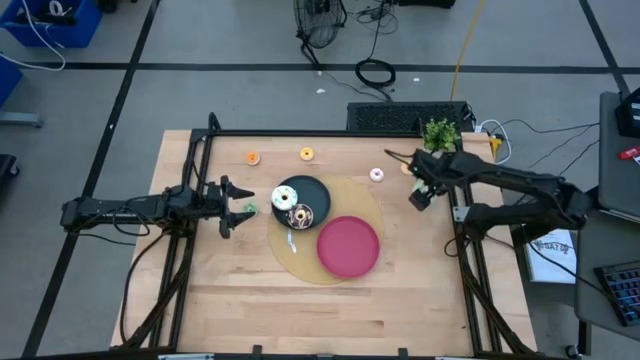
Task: Pick & Place donuts
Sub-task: Put the large blue donut on the black plate
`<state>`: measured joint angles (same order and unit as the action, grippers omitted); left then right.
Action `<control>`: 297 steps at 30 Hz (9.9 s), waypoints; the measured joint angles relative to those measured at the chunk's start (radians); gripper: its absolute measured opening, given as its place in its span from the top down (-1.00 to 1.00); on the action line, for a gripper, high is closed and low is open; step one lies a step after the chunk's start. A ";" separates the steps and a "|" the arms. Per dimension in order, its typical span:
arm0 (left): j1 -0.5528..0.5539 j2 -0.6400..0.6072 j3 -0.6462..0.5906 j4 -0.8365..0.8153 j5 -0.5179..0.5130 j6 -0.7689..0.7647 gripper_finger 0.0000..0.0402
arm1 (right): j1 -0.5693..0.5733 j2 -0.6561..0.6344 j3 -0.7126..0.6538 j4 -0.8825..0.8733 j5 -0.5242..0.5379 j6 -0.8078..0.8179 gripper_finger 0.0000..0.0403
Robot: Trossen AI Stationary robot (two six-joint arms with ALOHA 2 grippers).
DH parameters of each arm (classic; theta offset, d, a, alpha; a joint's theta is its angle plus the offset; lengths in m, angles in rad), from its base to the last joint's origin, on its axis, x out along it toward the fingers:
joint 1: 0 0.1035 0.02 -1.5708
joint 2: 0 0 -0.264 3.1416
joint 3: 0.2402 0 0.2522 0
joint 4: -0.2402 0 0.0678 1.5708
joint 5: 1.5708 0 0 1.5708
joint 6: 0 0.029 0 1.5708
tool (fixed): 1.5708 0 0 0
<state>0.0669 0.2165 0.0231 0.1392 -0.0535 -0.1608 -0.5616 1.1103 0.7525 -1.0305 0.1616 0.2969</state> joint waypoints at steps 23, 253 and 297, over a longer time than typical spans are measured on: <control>0.000 0.000 0.000 0.000 0.000 0.000 -0.57 | -0.087 0.105 -0.088 0.146 -0.053 0.028 -0.76; 0.000 0.000 0.000 -0.001 0.000 0.000 -0.54 | 0.291 0.941 0.582 1.110 -0.158 -0.353 0.87; 0.000 0.000 0.002 0.057 0.001 -0.097 -0.55 | 0.456 0.668 0.395 1.540 -0.601 -0.382 1.00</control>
<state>0.0669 0.2169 0.0254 0.1963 -0.0528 -0.2577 -0.1058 1.7782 1.1473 0.5092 -0.4394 -0.0849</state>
